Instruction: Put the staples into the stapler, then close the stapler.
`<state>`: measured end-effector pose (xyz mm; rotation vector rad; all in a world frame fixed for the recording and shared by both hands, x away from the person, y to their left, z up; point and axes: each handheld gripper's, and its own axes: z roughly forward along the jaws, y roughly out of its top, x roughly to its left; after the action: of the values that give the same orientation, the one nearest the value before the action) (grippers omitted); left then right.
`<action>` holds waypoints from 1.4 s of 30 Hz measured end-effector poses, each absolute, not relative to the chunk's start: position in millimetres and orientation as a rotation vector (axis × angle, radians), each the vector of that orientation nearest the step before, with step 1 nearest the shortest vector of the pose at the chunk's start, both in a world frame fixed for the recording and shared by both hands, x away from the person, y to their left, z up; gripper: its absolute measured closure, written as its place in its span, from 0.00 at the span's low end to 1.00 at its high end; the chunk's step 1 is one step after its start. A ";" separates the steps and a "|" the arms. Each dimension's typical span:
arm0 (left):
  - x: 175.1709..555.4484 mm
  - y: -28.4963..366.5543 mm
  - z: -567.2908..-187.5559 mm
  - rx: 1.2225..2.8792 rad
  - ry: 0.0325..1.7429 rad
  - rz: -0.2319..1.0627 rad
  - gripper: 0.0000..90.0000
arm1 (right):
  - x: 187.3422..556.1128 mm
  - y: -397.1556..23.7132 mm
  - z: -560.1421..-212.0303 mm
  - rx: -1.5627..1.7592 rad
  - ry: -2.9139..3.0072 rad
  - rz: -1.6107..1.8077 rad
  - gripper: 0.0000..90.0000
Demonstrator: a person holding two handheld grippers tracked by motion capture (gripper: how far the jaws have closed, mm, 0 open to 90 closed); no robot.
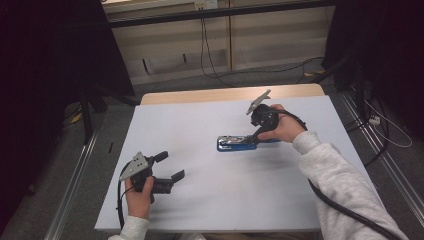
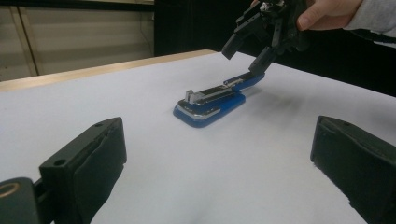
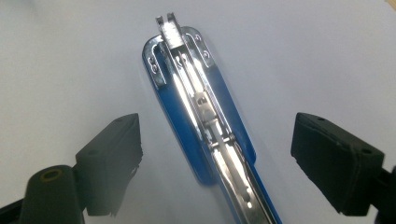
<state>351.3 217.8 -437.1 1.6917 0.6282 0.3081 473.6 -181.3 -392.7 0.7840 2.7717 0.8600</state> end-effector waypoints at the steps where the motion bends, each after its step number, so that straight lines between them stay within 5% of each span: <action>1: 352.2 216.5 -436.5 1.692 0.628 0.310 0.04 | 471.7 -184.8 -393.2 0.804 2.764 0.875 0.18; 42: 402.5 145.9 -432.4 1.771 0.629 0.203 0.03 | 404.3 -276.6 -411.1 1.092 2.396 1.042 0.16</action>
<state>402.5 145.9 -432.4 1.7708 0.6287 0.2032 404.3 -276.6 -411.1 1.0915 2.3962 1.0419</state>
